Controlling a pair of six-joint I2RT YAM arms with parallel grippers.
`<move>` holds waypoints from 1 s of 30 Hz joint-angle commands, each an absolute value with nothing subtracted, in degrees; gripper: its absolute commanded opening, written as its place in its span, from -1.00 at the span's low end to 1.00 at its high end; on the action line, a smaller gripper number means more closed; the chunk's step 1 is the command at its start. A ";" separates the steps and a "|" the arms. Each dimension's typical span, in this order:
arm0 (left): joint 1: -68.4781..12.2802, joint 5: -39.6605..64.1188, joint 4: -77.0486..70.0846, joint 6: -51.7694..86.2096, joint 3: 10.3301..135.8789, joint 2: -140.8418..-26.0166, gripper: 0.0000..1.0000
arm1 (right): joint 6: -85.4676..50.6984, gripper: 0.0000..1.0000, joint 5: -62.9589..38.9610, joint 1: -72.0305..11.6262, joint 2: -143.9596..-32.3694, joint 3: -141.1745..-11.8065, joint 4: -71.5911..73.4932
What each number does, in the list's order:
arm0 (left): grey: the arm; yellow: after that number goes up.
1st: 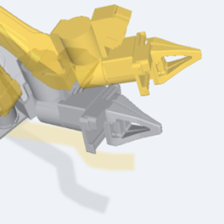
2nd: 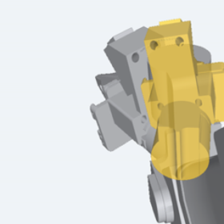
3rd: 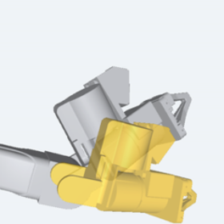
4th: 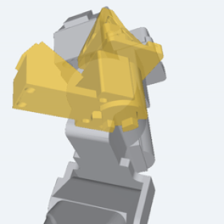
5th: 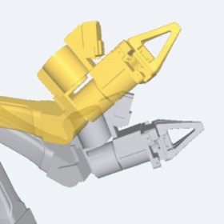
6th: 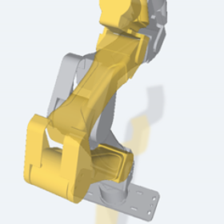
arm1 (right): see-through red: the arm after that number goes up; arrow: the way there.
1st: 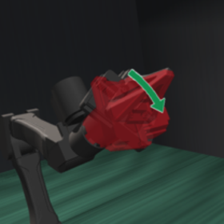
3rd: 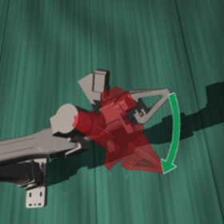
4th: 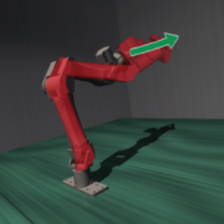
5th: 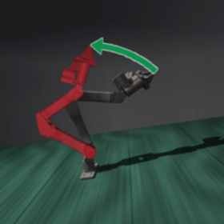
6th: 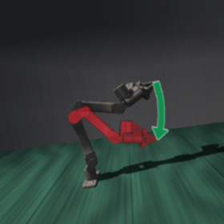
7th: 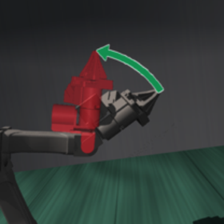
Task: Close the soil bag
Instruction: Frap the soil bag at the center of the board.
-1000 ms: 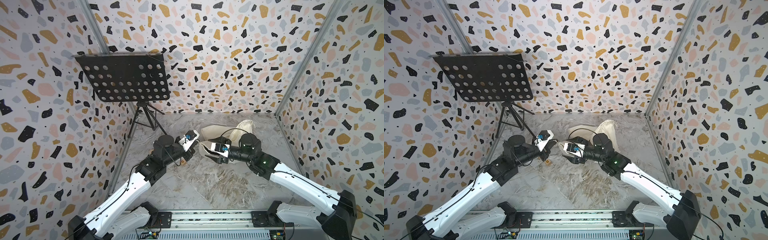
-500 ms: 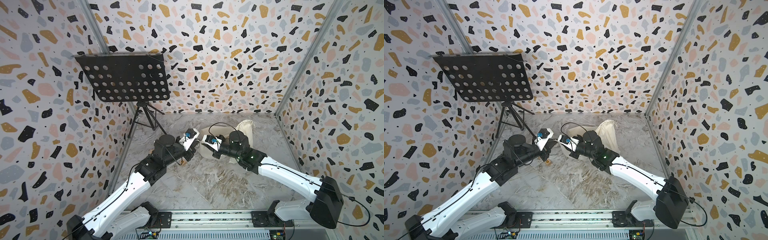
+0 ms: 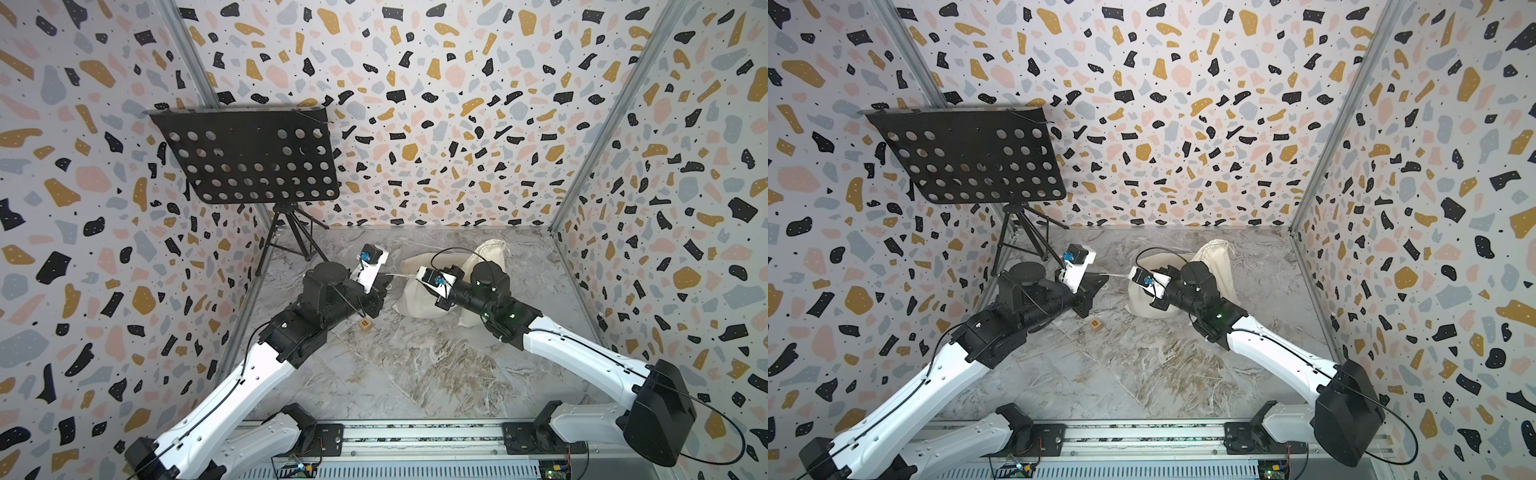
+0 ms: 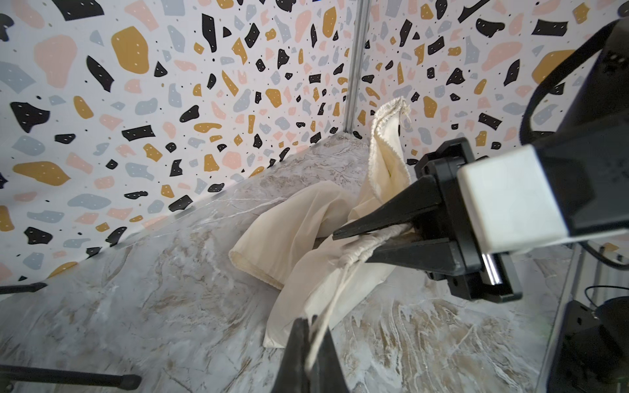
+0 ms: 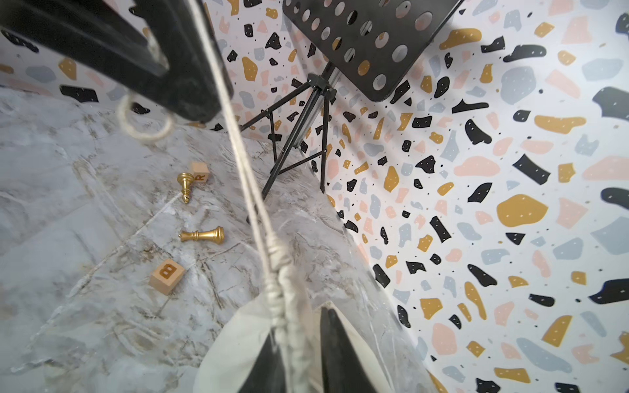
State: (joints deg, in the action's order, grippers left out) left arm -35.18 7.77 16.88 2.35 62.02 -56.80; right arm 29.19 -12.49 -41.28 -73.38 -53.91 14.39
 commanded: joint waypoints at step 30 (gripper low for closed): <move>-32.78 13.62 9.78 11.62 77.17 -63.78 -1.00 | 12.61 -0.13 -0.98 -50.61 -80.42 -73.45 7.42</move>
